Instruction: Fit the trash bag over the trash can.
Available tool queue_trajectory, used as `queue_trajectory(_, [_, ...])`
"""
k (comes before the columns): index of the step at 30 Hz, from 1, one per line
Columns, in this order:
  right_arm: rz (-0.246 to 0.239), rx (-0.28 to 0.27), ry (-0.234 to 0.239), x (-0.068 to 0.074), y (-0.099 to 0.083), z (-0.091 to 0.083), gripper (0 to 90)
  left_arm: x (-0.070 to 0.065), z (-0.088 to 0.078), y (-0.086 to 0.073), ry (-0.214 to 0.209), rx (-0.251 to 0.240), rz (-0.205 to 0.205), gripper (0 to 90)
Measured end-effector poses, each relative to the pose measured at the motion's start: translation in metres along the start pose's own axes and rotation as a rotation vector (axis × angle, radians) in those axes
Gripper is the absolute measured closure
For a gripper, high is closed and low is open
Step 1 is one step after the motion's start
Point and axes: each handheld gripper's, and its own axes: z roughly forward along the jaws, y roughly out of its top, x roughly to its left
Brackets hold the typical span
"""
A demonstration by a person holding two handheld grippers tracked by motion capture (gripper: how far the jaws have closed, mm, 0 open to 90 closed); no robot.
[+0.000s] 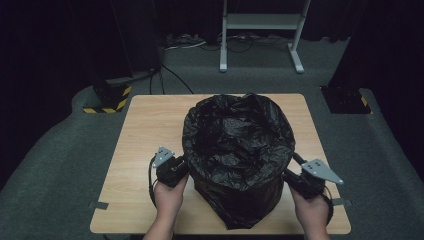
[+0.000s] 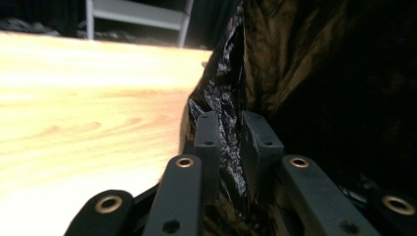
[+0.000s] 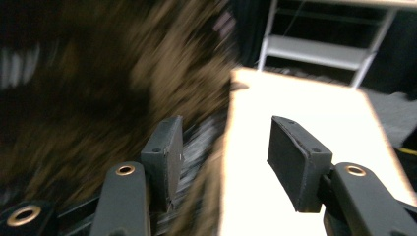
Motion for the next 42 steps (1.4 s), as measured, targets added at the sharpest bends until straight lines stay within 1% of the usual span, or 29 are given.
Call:
queue_trajectory(2, [0.013,-0.037,-0.014,-0.011,0.014,-0.012,47.9,-0.001,-0.004,0.002,-0.001,-0.012,0.008,77.6])
queue_trajectory(4, [0.015,-0.091,-0.028,-0.019,0.032,-0.022,48.7,-0.001,-0.005,0.005,-0.004,-0.008,0.02,77.9])
queue_trajectory(5, [0.019,-0.116,-0.024,-0.022,0.042,-0.026,48.9,-0.002,-0.005,0.006,-0.002,-0.008,0.023,77.8])
queue_trajectory(8, [0.036,-0.183,0.021,-0.024,0.077,-0.032,48.8,-0.003,-0.005,0.007,-0.006,-0.011,0.03,78.6])
queue_trajectory(11, [0.051,-0.226,0.066,-0.018,0.101,-0.032,49.3,-0.005,-0.005,0.006,-0.01,-0.004,0.047,83.3])
queue_trajectory(12, [0.054,-0.226,0.08,-0.016,0.107,-0.03,50.7,-0.006,-0.005,0.006,-0.016,0.002,0.05,85.5])
queue_trajectory(13, [0.052,-0.206,0.088,-0.014,0.111,-0.027,51.3,-0.006,-0.005,0.006,-0.019,0.008,0.061,88.5])
queue_trajectory(14, [0.052,-0.168,0.098,-0.013,0.113,-0.021,52.3,-0.006,-0.004,0.006,-0.024,0.013,0.063,89.6])
queue_trajectory(15, [0.06,-0.135,0.109,-0.012,0.112,-0.016,55.8,-0.007,-0.004,0.006,-0.026,0.014,0.064,89.7])
queue_trajectory(16, [0.064,-0.117,0.121,-0.012,0.111,-0.013,60.7,-0.007,-0.004,0.006,-0.031,0.016,0.063,89.8])
queue_trajectory(17, [0.073,-0.101,0.148,-0.012,0.109,-0.011,65.6,-0.007,-0.004,0.006,-0.032,0.019,0.075,89.8])
queue_trajectory(18, [0.089,-0.099,0.178,-0.013,0.108,-0.01,71.1,-0.008,-0.003,0.006,-0.031,0.019,0.077,89.9])
queue_trajectory(19, [0.092,-0.096,0.19,-0.013,0.108,-0.01,72.7,-0.008,-0.003,0.005,-0.032,0.02,0.076,89.9])
queue_trajectory(20, [0.088,-0.091,0.185,-0.012,0.109,-0.011,75.9,-0.008,-0.003,0.006,-0.032,0.02,0.075,89.9])
queue_trajectory(21, [0.082,-0.099,0.18,-0.011,0.11,-0.012,82.6,-0.008,-0.003,0.006,-0.032,0.019,0.073,89.8])
queue_trajectory(22, [0.069,-0.106,0.161,-0.01,0.112,-0.015,90.0,-0.008,-0.004,0.006,-0.029,0.02,0.078,89.9])
queue_trajectory(24, [0.052,-0.104,0.152,-0.01,0.115,-0.017,90.0,-0.009,-0.004,0.006,-0.03,0.021,0.078,89.9])
queue_trajectory(26, [0.03,-0.104,0.111,-0.011,0.114,-0.018,90.0,-0.009,-0.003,0.005,-0.028,0.022,0.079,89.9])
queue_trajectory(28, [0.035,-0.079,0.088,-0.015,0.108,-0.014,90.0,-0.009,-0.003,0.005,-0.028,0.028,0.082,89.9])
queue_trajectory(30, [0.04,-0.044,0.092,-0.017,0.1,-0.007,90.0,-0.01,-0.002,0.003,-0.028,0.038,0.089,89.9])
queue_trajectory(33, [0.02,-0.007,0.1,-0.011,0.087,0.003,90.0,-0.011,0.002,0.002,-0.025,0.047,0.089,89.9])
queue_trajectory(35, [0.019,-0.01,0.107,-0.009,0.082,0.006,89.7,-0.01,0.002,0.002,-0.023,0.049,0.084,89.9])
queue_trajectory(36, [0.016,-0.035,0.098,-0.009,0.08,0.003,73.0,-0.01,0.002,0.002,-0.019,0.049,0.085,89.9])
queue_trajectory(37, [0.023,-0.081,0.07,-0.013,0.078,-0.001,58.1,-0.009,0.002,0.002,-0.018,0.047,0.084,89.8])
queue_trajectory(38, [0.048,-0.141,0.049,-0.019,0.076,-0.008,52.2,-0.009,0.001,0.002,-0.015,0.046,0.084,88.1])
queue_trajectory(39, [0.089,-0.189,0.023,-0.028,0.071,-0.015,49.9,-0.009,0.001,0.002,-0.01,0.049,0.084,84.7])
queue_trajectory(40, [0.129,-0.211,-0.009,-0.037,0.064,-0.02,49.5,-0.008,0.001,0.002,-0.003,0.052,0.08,81.6])
queue_trajectory(41, [0.161,-0.2,-0.025,-0.043,0.057,-0.021,52.1,-0.007,0.002,0.001,-0.002,0.056,0.076,77.7])
queue_trajectory(42, [0.159,-0.131,-0.017,-0.046,0.047,-0.014,53.0,-0.007,0.002,0.001,0.0,0.059,0.076,74.3])
